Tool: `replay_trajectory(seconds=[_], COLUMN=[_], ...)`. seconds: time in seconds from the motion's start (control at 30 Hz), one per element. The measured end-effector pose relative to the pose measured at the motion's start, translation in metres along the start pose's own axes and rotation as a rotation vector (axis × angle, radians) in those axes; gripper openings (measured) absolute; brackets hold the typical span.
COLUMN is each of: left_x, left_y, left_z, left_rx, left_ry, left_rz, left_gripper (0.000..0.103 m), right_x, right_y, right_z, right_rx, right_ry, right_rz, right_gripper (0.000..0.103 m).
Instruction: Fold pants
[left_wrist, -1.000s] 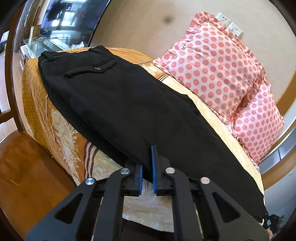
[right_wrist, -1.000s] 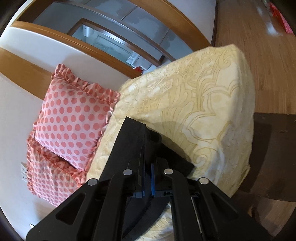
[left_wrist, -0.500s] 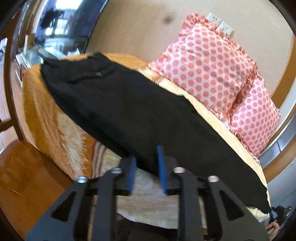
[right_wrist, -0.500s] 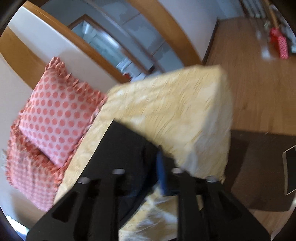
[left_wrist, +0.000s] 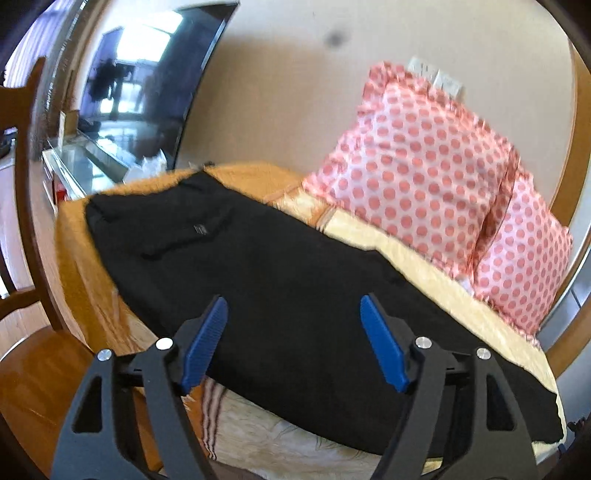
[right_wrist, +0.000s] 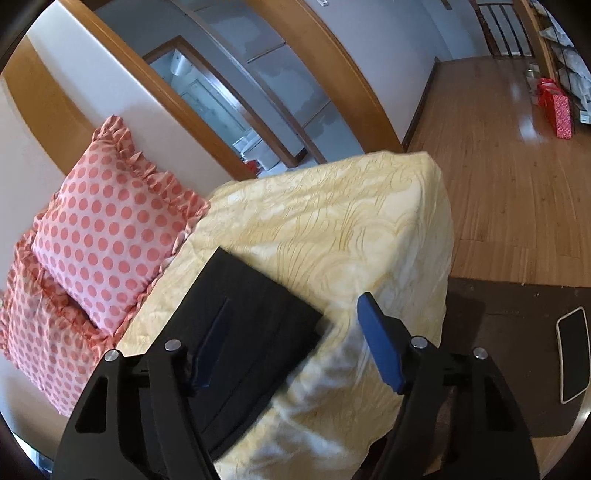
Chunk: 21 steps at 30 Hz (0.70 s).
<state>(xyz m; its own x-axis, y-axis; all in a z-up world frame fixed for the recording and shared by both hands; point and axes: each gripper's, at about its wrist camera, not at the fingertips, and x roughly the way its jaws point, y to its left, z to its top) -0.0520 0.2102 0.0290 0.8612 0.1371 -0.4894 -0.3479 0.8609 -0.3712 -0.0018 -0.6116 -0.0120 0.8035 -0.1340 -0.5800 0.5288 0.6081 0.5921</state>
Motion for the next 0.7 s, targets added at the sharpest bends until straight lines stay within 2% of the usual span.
replay_trajectory(seconds=[0.07,0.17,0.27,0.4,0.47,0.5,0.63,0.7], left_x=[0.01,0.014,0.016,0.017,0.018,0.018,0.02,0.02], left_y=[-0.001,-0.002,-0.001,-0.001,-0.003,-0.004,-0.005,-0.005], left_z=[-0.006,-0.013,-0.016,-0.019,-0.021,-0.021,-0.022,-0.022], left_rx=[0.004,0.03,0.047,0.068,0.089,0.094,0.109,0.108], left_ry=[0.031,0.035,0.039,0.031,0.029,0.028,0.029,0.032], left_rz=[0.009,0.024,0.023,0.023,0.023,0.026,0.027,0.015], left_gripper=[0.076,0.078,0.079,0.081,0.083,0.084,0.087,0.091], right_x=[-0.004,-0.009,-0.012,-0.019,-0.007,-0.002,-0.005,-0.007], right_y=[0.001,0.002,0.007,0.019,0.022,0.019,0.014,0.014], right_z=[-0.011,-0.023,-0.029,-0.028,-0.025,-0.023,-0.027,-0.032], right_rx=[0.008,0.002,-0.06,-0.182,-0.226,-0.207,-0.138,-0.114], right_ry=[0.02,0.019,-0.021,-0.179,-0.141,-0.111,-0.101,-0.075], right_rz=[0.018,0.031,-0.014,-0.094,-0.102,-0.09,-0.028,0.035], right_gripper=[0.065,0.053,0.043,0.042,0.043,0.043,0.043,0.042])
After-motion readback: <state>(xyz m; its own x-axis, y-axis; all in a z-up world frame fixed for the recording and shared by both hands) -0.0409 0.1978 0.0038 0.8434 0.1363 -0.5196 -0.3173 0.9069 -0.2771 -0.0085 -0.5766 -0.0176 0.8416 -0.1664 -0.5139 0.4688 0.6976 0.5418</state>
